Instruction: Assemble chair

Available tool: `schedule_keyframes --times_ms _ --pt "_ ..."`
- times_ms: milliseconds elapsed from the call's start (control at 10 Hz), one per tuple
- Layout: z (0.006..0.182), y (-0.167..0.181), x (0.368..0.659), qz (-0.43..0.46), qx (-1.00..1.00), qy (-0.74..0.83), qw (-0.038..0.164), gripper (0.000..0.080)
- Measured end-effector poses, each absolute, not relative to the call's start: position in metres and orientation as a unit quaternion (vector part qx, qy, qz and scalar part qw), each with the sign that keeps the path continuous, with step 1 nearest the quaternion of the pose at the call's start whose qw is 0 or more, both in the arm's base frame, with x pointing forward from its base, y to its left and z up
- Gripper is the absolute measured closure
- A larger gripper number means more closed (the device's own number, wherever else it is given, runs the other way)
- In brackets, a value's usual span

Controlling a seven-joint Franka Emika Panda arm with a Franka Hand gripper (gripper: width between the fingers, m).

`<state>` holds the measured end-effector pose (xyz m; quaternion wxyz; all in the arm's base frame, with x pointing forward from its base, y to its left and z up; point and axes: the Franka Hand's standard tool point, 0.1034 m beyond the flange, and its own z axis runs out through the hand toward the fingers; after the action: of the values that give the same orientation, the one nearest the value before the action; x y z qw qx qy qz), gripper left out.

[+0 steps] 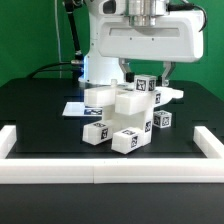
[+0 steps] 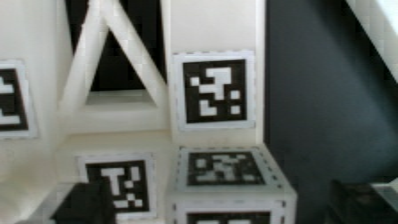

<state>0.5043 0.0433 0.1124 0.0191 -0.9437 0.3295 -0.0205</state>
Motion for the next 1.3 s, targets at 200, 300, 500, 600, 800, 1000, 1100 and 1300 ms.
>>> schedule_keyframes --times_ms 200,300,500,600,800,1000,1100,1300 --pt "0.115 0.045 0.505 -0.02 -0.947 0.319 0.017 0.0152" --pt "0.12 0.047 0.505 -0.019 -0.948 0.318 0.019 0.0152" --pt "0.142 0.061 0.5 -0.027 -0.947 0.319 0.038 0.0151" --pt "0.148 0.069 0.496 -0.028 -0.945 0.323 0.043 0.0151" --pt "0.149 0.075 0.492 -0.028 -0.946 0.319 0.044 0.0151" --pt "0.148 0.075 0.492 -0.028 -0.946 0.319 0.043 0.0151" --pt "0.148 0.075 0.492 -0.028 -0.946 0.319 0.043 0.0151" --pt "0.151 0.086 0.484 -0.024 -0.937 0.345 0.048 0.0151"
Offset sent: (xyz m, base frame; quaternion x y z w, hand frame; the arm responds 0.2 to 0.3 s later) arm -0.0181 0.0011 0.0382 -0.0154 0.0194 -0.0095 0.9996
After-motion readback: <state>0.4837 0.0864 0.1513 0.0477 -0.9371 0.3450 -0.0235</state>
